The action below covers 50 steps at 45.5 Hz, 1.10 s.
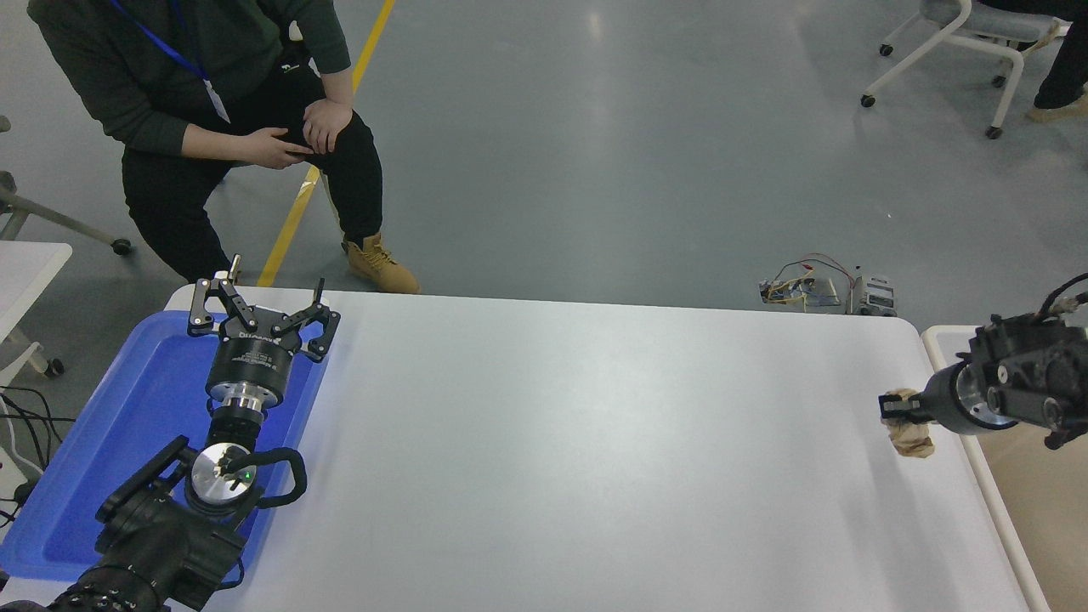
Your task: Pick up paper ball place in dustbin
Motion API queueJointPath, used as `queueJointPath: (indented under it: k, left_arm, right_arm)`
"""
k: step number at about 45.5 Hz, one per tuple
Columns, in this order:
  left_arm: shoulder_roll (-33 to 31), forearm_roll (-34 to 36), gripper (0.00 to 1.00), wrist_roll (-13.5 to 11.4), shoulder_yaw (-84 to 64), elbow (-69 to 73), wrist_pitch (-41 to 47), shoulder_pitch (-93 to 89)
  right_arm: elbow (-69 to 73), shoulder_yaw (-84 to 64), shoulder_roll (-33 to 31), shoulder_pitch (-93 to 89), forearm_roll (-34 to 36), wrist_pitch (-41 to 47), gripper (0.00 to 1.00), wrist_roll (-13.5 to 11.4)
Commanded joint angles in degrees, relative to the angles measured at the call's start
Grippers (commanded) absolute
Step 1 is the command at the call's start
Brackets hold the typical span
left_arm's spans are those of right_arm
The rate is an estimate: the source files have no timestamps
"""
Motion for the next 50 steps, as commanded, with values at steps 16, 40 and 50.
queueJointPath:
  k: [16,40,50]
  left_arm:
    - [0.0,0.0,1.0,0.0,0.0,0.0,0.0,0.0]
    - [0.0,0.0,1.0,0.0,0.0,0.0,0.0,0.0]
    - [0.0,0.0,1.0,-0.1,0.0,0.0,0.0,0.0]
  right_arm:
    - [11.1,-11.0,-4.6,28.8,-1.3,11.1,0.0,1.4]
    - [10.6,-11.8,-7.0,33.2,-4.9,15.6,0.0,1.4]
    - [3.4,-11.1,-8.1,26.6,-6.0,14.9,0.0,1.4]
